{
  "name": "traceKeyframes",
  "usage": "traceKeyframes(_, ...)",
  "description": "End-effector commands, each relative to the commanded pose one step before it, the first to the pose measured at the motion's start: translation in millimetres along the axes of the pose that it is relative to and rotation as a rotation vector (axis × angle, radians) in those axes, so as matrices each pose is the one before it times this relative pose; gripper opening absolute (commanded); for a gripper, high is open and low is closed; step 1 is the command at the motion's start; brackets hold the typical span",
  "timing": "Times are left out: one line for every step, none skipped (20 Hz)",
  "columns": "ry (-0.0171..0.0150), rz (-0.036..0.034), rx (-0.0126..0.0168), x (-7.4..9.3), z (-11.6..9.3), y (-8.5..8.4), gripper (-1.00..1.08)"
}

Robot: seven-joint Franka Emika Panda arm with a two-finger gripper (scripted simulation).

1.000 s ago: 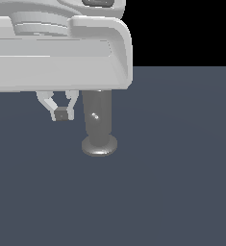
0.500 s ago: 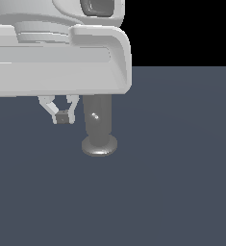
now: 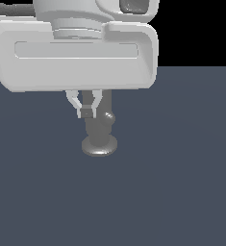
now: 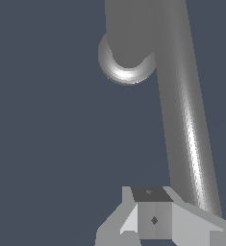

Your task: Turn on the faucet by rotating a designated handle.

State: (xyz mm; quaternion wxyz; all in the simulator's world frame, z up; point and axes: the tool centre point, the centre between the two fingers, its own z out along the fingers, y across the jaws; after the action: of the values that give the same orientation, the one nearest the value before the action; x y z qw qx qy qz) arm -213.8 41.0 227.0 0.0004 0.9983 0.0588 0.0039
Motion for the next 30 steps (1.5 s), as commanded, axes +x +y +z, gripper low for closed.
traceKeyframes(-0.0078,0.01496,0.00134,1.92,5.12,18.13,-1.0)
traceKeyframes(0.0,0.0,0.0,0.76,0.01,4.58,-1.0)
traceKeyframes(0.0,0.0,0.0,0.76,0.01,4.58,-1.0)
traceKeyframes(-0.00019,-0.00015,-0.00042,0.81,0.07,4.43,-1.0)
traceKeyframes(0.0,0.0,0.0,0.77,0.01,4.58,-1.0)
traceKeyframes(0.0,0.0,0.0,0.77,0.01,4.58,-1.0)
traceKeyframes(0.0,0.0,0.0,0.77,0.01,4.58,-1.0)
traceKeyframes(0.0,0.0,0.0,0.77,0.01,4.58,-1.0)
traceKeyframes(0.0,0.0,0.0,0.77,0.01,4.57,-1.0)
traceKeyframes(0.0,0.0,0.0,0.77,0.01,4.57,-1.0)
traceKeyframes(0.0,0.0,0.0,0.78,0.01,4.57,-1.0)
traceKeyframes(0.0,0.0,0.0,0.78,0.01,4.57,-1.0)
traceKeyframes(0.0,0.0,0.0,0.78,0.01,4.56,-1.0)
traceKeyframes(0.0,0.0,0.0,0.78,0.01,4.56,-1.0)
traceKeyframes(0.0,0.0,0.0,0.78,0.01,4.55,-1.0)
traceKeyframes(0.0,0.0,0.0,0.79,0.01,4.54,-1.0)
traceKeyframes(0.0,0.0,0.0,0.79,0.0,4.54,-1.0)
traceKeyframes(0.0,0.0,0.0,0.79,0.0,4.53,-1.0)
traceKeyframes(0.0,0.0,0.0,0.79,0.0,4.52,-1.0)
traceKeyframes(0.0,0.0,0.0,0.8,0.0,4.51,-1.0)
traceKeyframes(0.0,0.0,0.0,0.8,0.0,4.5,-1.0)
traceKeyframes(0.0,0.0,0.0,0.81,0.0,4.48,-1.0)
traceKeyframes(0.0,0.0,0.0,0.82,0.0,4.46,-1.0)
traceKeyframes(0.0,0.0,0.0,0.83,-0.01,4.44,-1.0)
traceKeyframes(0.0,0.0,0.0,0.85,-0.01,4.4,-1.0)
traceKeyframes(0.0,0.0,0.0,0.0,0.0,0.0,-1.0)
traceKeyframes(0.04449,-0.03308,-0.01366,14.78,-17.18,-13.86,-1.0)
traceKeyframes(-0.00093,0.0007,0.00026,2.45,0.45,2.3,-1.0)
traceKeyframes(-0.00085,0.00064,0.00024,2.44,0.41,2.27,-1.0)
traceKeyframes(-0.00093,0.0007,0.00027,2.46,0.45,2.31,-1.0)
